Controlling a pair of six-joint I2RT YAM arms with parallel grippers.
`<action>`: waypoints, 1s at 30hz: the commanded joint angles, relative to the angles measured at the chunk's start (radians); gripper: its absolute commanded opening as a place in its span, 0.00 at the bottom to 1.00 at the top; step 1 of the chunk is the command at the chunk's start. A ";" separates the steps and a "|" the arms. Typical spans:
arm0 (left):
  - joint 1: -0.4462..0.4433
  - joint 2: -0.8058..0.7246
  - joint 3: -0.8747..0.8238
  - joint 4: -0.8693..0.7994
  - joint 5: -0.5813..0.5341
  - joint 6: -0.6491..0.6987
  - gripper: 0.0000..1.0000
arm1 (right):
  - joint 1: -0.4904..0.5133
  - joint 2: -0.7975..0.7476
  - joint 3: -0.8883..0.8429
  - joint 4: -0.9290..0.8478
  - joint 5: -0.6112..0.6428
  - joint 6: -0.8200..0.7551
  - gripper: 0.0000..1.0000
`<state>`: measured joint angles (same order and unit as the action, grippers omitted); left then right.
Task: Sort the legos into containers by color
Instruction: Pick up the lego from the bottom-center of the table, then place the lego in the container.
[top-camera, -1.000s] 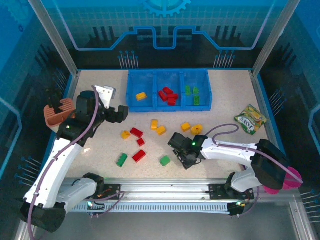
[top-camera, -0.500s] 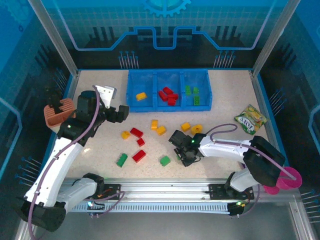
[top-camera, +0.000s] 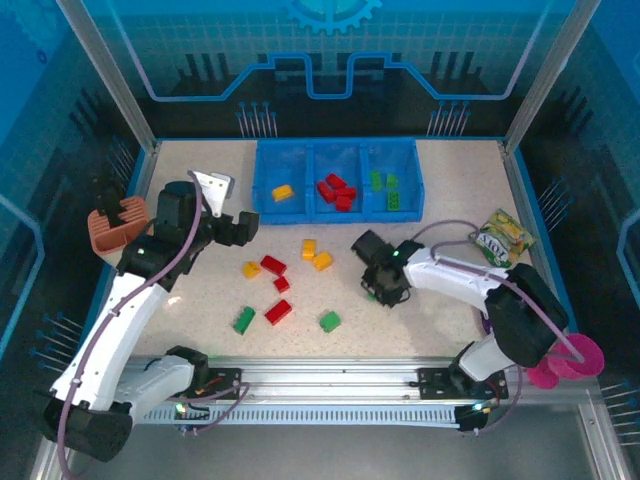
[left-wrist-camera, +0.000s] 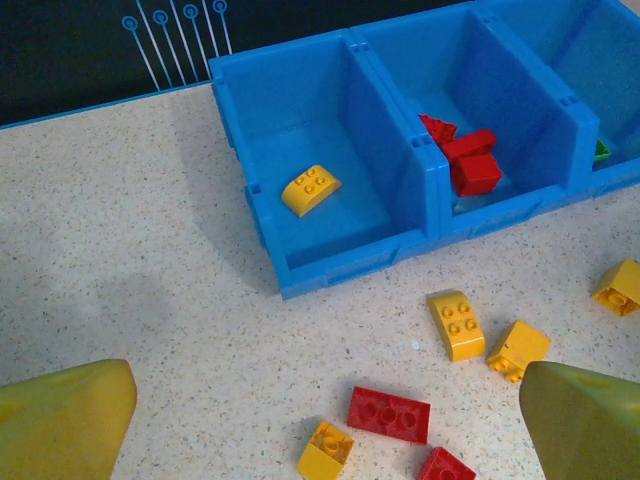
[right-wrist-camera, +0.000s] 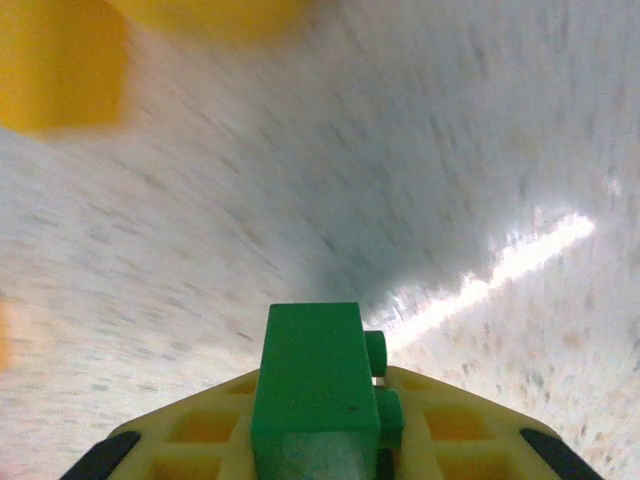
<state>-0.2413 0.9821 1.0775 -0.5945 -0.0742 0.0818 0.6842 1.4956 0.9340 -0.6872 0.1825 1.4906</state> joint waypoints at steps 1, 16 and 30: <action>0.011 0.010 -0.008 0.018 -0.017 0.019 0.99 | -0.092 -0.071 0.119 -0.136 0.087 -0.414 0.21; 0.013 0.069 0.022 -0.002 -0.016 0.027 0.99 | -0.410 0.253 0.517 0.071 0.016 -1.049 0.20; 0.013 0.102 0.023 -0.014 -0.014 0.032 0.99 | -0.446 0.694 1.004 0.062 0.077 -1.167 0.21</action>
<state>-0.2382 1.0866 1.0779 -0.5968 -0.0814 0.0891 0.2493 2.1323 1.8469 -0.6144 0.2287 0.3775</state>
